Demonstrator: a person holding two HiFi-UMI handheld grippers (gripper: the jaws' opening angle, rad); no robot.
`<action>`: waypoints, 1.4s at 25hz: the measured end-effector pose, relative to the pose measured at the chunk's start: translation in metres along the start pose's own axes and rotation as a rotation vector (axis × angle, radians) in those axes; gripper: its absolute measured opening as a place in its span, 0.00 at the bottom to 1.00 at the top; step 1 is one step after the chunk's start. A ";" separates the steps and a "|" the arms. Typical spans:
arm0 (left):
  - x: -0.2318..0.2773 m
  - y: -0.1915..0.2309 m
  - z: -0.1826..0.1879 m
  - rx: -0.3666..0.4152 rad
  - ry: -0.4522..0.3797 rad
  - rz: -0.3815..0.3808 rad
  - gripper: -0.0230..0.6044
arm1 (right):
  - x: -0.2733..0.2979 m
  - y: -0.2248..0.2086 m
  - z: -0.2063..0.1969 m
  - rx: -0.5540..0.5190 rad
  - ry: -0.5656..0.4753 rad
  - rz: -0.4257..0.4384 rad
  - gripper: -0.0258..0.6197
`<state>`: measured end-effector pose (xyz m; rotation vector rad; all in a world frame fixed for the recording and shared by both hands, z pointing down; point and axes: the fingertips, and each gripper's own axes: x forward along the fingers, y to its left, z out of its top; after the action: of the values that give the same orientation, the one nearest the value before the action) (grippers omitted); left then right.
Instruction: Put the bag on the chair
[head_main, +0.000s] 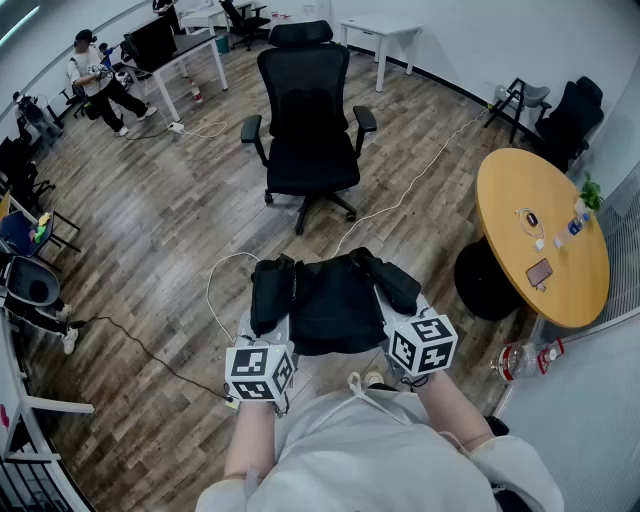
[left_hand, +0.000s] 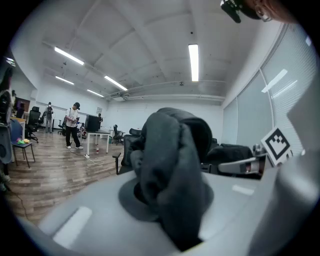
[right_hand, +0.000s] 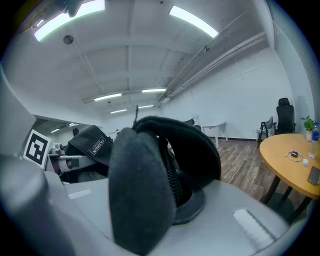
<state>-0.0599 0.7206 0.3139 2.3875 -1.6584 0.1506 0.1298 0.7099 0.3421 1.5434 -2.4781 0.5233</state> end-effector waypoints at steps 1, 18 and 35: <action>0.000 0.001 0.001 0.001 -0.001 -0.003 0.08 | 0.001 0.001 0.000 -0.002 0.000 -0.002 0.09; 0.001 0.018 -0.001 0.013 0.010 -0.007 0.08 | 0.015 0.014 -0.004 0.025 0.009 -0.007 0.09; 0.183 0.068 0.015 -0.011 0.081 0.105 0.08 | 0.191 -0.090 0.041 0.066 0.084 0.112 0.09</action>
<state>-0.0592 0.5272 0.3473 2.2558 -1.7429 0.2524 0.1265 0.4990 0.3855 1.3809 -2.5169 0.6800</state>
